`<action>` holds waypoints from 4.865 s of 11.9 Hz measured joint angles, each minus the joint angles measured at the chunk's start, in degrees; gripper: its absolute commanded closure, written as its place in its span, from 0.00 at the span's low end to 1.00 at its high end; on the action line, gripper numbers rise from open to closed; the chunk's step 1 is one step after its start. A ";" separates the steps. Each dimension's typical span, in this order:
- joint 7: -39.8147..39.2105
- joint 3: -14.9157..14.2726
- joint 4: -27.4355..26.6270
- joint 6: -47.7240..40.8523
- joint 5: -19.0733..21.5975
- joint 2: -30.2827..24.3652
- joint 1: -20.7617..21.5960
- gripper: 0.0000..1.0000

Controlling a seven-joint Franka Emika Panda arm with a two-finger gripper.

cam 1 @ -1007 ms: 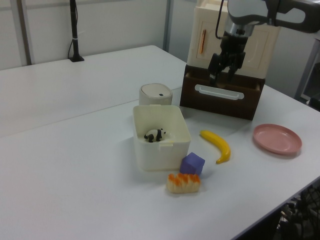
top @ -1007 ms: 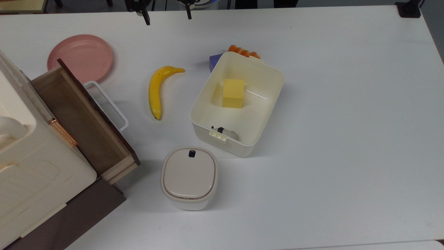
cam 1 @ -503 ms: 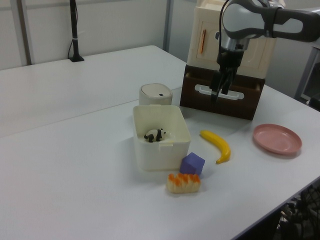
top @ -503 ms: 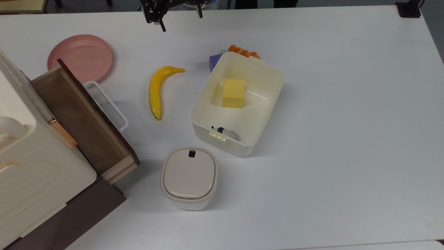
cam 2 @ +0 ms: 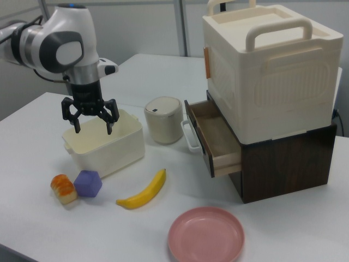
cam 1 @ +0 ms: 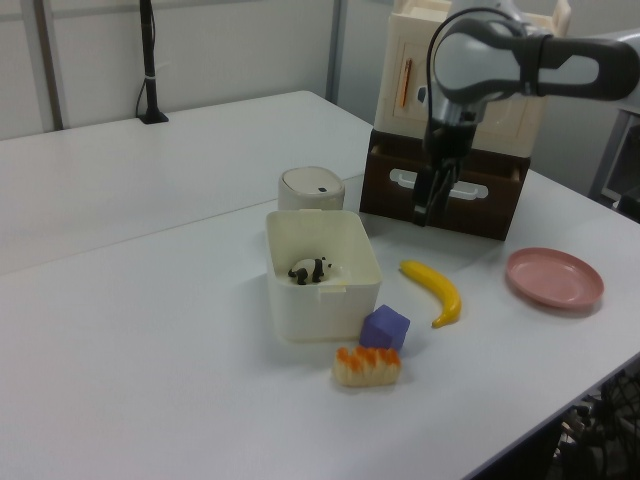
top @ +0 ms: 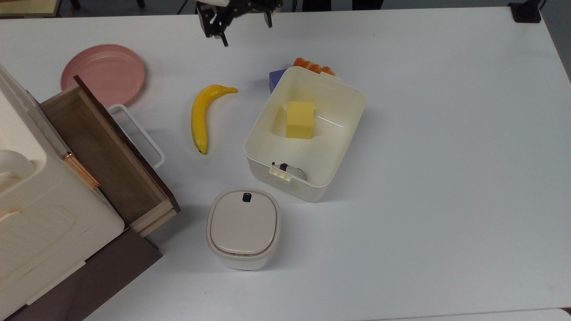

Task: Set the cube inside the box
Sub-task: 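Lower the open gripper beside the bin over the purple cube, then close the gripper on the purple cube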

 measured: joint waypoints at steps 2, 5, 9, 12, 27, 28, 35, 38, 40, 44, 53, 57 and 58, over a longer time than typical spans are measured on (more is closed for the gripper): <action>0.61 1.47 -2.98 4.65 0.00 0.03 0.11 0.00; 2.37 2.20 -5.29 6.03 0.00 1.40 1.90 0.00; 7.02 3.93 -5.49 7.32 -1.60 6.49 3.42 0.00; 7.63 4.13 -6.25 8.24 -2.92 6.57 4.75 0.00; 7.97 4.04 -19.69 19.22 -3.09 -1.55 5.06 0.00; 7.97 4.04 -20.10 20.82 -3.09 -1.33 5.06 0.00; 9.62 4.11 -22.35 28.96 -3.09 1.63 5.16 0.00; 10.77 4.13 -22.37 29.71 -3.09 3.30 5.67 0.00; 11.22 4.13 -22.37 30.93 -3.09 4.57 6.14 0.00; 11.24 4.13 -22.36 31.23 -4.41 6.32 6.19 0.56; 11.29 4.10 -21.59 25.22 -5.97 0.88 6.12 0.72; 11.39 4.10 -21.33 17.70 -8.17 -3.94 6.03 0.70; 11.43 4.09 -20.68 17.70 -8.18 -4.02 5.83 0.69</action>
